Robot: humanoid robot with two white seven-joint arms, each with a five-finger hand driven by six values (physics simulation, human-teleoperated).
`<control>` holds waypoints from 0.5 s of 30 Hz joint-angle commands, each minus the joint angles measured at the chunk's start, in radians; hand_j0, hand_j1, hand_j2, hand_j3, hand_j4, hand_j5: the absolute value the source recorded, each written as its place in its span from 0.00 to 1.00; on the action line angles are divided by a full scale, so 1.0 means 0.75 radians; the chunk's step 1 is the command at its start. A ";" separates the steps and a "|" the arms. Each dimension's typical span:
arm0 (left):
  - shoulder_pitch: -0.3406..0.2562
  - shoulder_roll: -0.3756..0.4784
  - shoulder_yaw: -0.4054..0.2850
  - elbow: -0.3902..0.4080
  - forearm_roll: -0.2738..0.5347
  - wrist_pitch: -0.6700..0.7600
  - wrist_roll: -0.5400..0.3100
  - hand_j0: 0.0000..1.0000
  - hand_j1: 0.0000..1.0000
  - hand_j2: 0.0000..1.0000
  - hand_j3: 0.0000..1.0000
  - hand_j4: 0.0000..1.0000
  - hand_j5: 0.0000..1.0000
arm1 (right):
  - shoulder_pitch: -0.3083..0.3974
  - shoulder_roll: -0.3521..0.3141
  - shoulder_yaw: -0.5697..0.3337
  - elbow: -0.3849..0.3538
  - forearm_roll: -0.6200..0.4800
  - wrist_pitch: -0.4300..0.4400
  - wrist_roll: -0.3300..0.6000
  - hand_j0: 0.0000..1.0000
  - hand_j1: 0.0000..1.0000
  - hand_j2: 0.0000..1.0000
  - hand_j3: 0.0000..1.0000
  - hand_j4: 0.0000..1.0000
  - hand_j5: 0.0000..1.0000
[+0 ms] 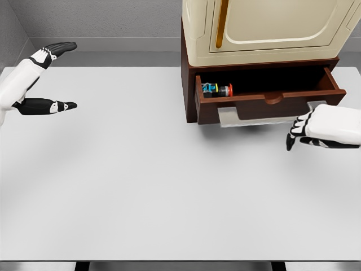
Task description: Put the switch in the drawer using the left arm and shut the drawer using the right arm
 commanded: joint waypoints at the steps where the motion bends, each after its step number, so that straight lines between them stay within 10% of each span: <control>1: 0.000 0.001 0.000 -0.002 0.008 0.001 0.001 1.00 1.00 1.00 1.00 1.00 1.00 | 0.000 0.013 -0.006 0.003 -0.010 0.002 -0.006 0.49 0.49 0.49 0.49 0.49 0.49; 15: -0.002 0.001 0.000 0.012 0.008 0.001 0.001 1.00 1.00 1.00 1.00 1.00 1.00 | -0.016 0.128 -0.008 0.112 -0.002 0.002 -0.004 0.49 0.49 0.49 0.49 0.49 0.49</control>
